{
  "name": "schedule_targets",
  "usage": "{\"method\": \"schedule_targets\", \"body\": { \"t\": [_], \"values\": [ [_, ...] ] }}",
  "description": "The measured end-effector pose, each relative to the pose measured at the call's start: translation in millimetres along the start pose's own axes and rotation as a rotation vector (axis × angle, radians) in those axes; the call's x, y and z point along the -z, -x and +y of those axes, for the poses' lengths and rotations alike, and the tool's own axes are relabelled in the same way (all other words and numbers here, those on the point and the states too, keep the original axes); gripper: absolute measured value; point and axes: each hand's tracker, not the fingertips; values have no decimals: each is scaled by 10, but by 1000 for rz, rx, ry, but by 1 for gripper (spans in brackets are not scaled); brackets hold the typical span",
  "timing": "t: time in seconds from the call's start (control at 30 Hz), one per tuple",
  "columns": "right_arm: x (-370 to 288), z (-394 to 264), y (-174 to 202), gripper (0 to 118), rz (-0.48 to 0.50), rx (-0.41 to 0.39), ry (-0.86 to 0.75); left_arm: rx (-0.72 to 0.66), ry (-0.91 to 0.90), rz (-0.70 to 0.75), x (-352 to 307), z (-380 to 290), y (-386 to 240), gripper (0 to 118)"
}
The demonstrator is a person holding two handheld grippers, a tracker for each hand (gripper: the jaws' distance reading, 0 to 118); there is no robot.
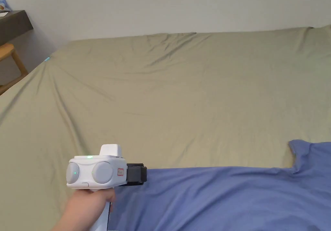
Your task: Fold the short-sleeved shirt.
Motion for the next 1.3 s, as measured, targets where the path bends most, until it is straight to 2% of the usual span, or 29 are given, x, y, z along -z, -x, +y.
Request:
{"method": "schedule_targets", "body": {
  "t": [0.1, 0.13, 0.17, 0.2, 0.27, 0.3, 0.33, 0.37, 0.4, 0.47, 0.5, 0.6, 0.67, 0.73, 0.8, 0.87, 0.9, 1.0, 1.13, 1.17, 1.2, 1.23, 1.27, 1.3],
  "values": [
    [85, -4, -45, 2, 1, 34, 23, -23, 24, -17, 120, -104, -10, 108],
    [110, -6, -55, 2, -2, 35, 27, -4, -43, 12, 10, -140, -67, 102],
    [121, -15, -58, 2, -8, 34, 30, 11, -59, -6, -44, -186, -109, 84],
    [141, -17, -72, 2, -12, 36, 33, 33, -87, -15, -103, -242, -184, 72],
    [193, -25, -110, 2, -13, 46, 34, 154, -147, 48, -246, -384, -395, 36],
    [198, -102, -156, 2, -15, 52, 35, 178, -157, 64, -268, -439, -459, 24],
    [223, -126, -183, 2, -16, 54, 38, 199, -159, 92, -279, -470, -493, 2],
    [261, -150, -218, 2, -15, 55, 39, 206, -159, 104, -303, -470, -472, 0],
    [302, -172, -260, 2, -13, 52, 40, 147, -128, -98, -336, -465, -443, 0],
    [364, -209, -323, 2, -46, 6, 76, 166, -156, -13, -418, -494, -488, 0],
    [399, -213, -381, 2, -52, -2, 83, 192, -174, -39, -464, -508, -493, 0],
    [505, -198, -655, 2, -24, 56, 90, 161, -244, -57, -703, -540, -430, 0],
    [678, -173, -936, 2, -36, 65, 118, 130, -292, -83, -888, -541, -395, 0],
    [909, -137, -1235, 10, -35, 97, 218, 120, -306, -103, -1020, -514, -351, 0],
    [1248, -108, -1606, 57, -23, 172, 366, 104, -325, -115, -1174, -493, -358, 0],
    [1592, -156, -1953, 102, -85, 191, 452, 77, -343, -130, -1273, -462, -321, 0],
    [1756, -175, -2084, 103, -117, 186, 490, 71, -347, -133, -1302, -452, -308, 0],
    [2146, -289, -2338, 88, -161, 248, 586, 73, -355, -124, -1348, -453, -340, 0],
    [2366, -532, -2343, 84, -105, 283, 671, 77, -334, -126, -1322, -486, -371, 0],
    [2391, -590, -2303, 84, -124, 264, 684, 81, -330, -126, -1319, -502, -387, 0],
    [2355, -578, -2249, 81, -141, 190, 634, 86, -327, -124, -1301, -509, -397, 0],
    [2298, -556, -2165, 76, -140, 139, 617, 89, -323, -123, -1298, -527, -411, 0],
    [2263, -559, -2135, 62, -147, 118, 605, 89, -319, -123, -1299, -547, -427, 0],
    [2224, -559, -2104, 41, -153, 96, 594, 91, -313, -127, -1299, -567, -445, 0]
  ]
}}
